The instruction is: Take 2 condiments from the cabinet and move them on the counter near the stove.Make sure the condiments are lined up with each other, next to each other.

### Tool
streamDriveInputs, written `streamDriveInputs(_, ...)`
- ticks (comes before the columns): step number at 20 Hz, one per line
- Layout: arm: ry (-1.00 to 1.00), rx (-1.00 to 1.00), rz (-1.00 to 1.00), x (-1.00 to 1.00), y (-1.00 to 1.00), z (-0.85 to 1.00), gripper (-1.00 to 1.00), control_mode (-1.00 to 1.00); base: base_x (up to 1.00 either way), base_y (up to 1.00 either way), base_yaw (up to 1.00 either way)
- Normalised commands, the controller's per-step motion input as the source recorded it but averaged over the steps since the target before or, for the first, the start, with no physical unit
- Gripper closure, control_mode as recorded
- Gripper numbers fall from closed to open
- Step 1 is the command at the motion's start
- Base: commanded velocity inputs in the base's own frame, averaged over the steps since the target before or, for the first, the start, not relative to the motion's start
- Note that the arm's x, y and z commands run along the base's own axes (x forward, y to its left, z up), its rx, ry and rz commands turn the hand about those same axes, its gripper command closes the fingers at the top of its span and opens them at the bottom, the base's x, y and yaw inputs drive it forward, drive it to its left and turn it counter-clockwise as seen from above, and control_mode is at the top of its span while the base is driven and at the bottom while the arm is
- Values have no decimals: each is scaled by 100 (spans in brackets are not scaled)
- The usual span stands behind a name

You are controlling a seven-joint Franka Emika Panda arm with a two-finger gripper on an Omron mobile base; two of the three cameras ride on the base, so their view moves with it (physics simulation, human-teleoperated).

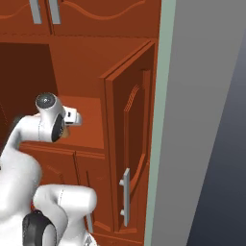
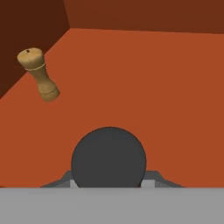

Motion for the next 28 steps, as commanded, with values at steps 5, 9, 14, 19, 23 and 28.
streamDriveInputs(5, 0, 0, 0, -94, -25, 69, 100, -100, 0, 0, 0)
streamDriveInputs(9, -9, 0, -6, -77, -27, 71, 100, -100, 0, 0, 0)
streamDriveInputs(14, -5, 0, -13, -51, -40, 60, 100, -100, 0, 0, 0)
streamDriveInputs(19, 0, 0, -16, -19, -43, 40, 100, -100, 0, 0, 0)
streamDriveInputs(23, 0, 0, -7, -25, -39, 48, 100, -100, 0, 0, 0)
streamDriveInputs(28, 0, 0, 0, -48, -28, 23, 100, -100, 0, 0, 0)
